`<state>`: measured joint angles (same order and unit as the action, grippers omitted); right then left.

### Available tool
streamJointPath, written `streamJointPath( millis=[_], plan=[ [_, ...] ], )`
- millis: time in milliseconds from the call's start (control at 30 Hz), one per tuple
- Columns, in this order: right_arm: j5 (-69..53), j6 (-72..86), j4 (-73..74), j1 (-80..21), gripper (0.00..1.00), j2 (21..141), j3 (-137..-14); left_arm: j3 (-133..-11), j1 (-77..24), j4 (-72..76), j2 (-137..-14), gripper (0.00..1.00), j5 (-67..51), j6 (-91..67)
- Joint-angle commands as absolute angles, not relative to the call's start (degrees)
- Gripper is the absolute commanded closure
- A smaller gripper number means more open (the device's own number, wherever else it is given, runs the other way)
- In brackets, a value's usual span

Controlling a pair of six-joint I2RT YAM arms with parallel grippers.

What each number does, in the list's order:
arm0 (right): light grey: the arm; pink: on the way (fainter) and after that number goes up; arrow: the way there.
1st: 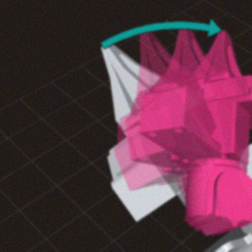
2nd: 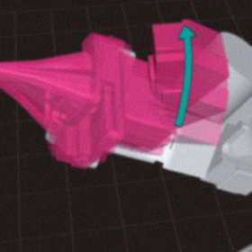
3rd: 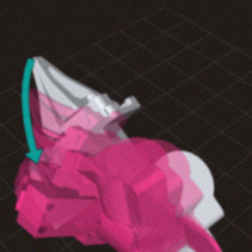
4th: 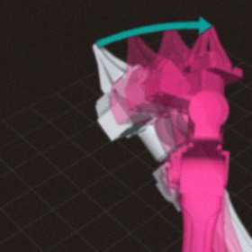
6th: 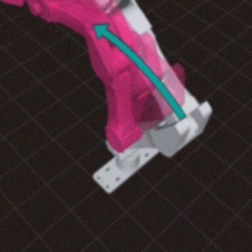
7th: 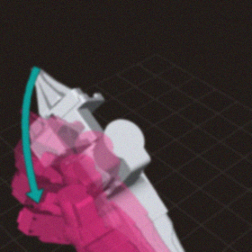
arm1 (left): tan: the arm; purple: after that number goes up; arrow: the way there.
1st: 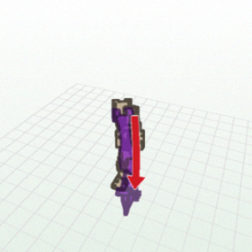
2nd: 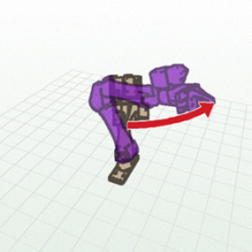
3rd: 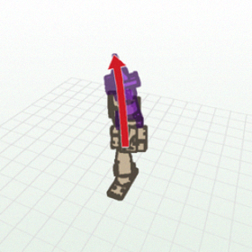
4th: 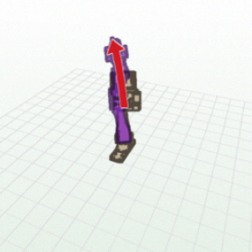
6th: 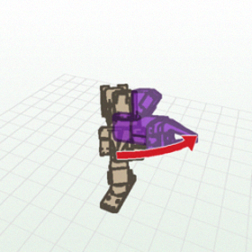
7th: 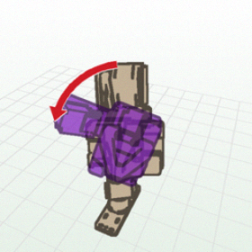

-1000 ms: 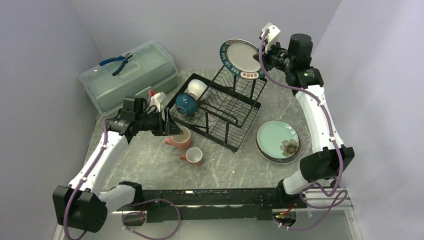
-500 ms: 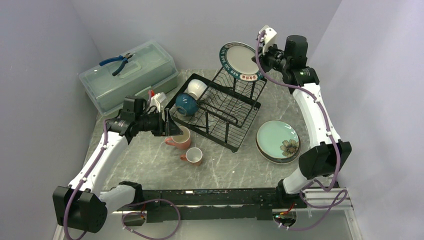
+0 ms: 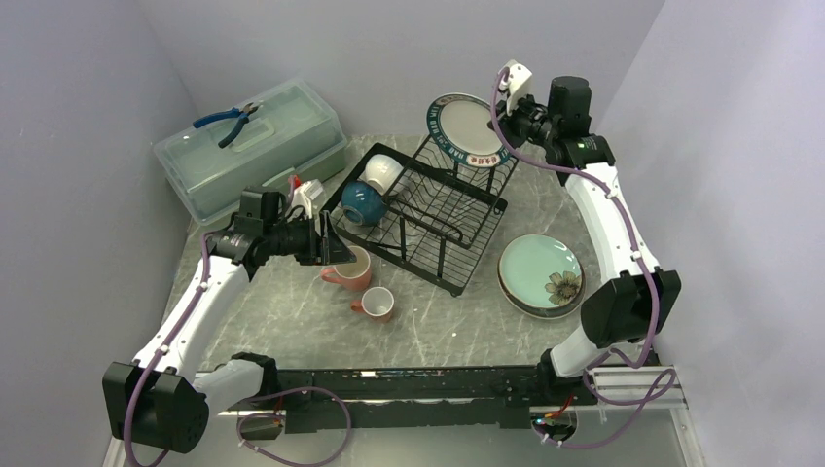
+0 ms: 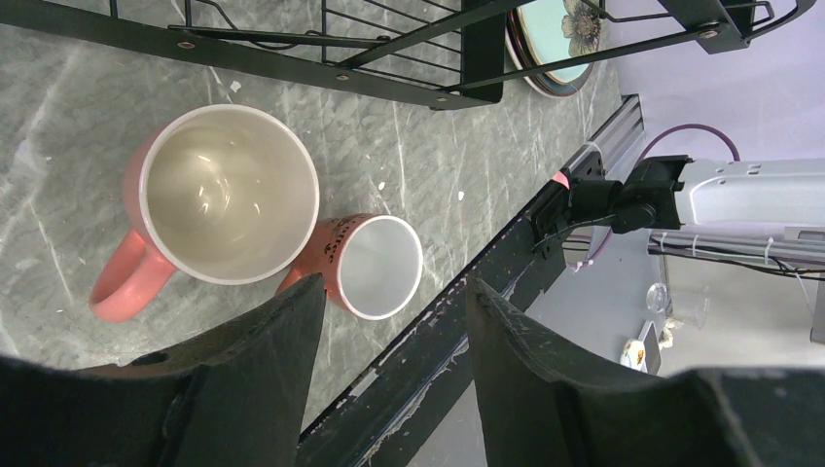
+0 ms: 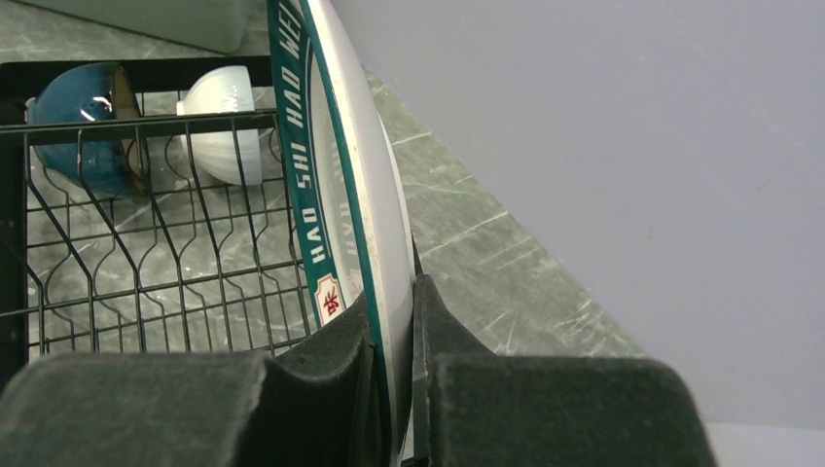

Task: Load the mixed dishes into the dish rack
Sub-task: Insert the plate into the dish rack.

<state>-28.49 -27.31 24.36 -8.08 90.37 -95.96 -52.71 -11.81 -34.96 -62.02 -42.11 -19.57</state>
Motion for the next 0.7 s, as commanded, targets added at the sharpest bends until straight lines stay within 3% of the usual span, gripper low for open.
streamJointPath(
  millis=[0,400,667],
  plan=[
    [-28.93,-27.75,18.81,-7.91,1.00,88.79,-95.29,-53.26,-11.78,-33.23,-61.34,0.40,-42.33,-18.30],
    [-27.95,-27.12,19.14,-7.90,1.00,87.70,-90.89,-53.26,-11.78,-33.31,-61.35,0.40,-42.41,-18.35],
    [-26.81,-26.47,17.40,-7.91,0.85,85.18,-87.81,-53.13,-11.77,-32.89,-61.44,0.40,-42.84,-18.53]
  ],
)
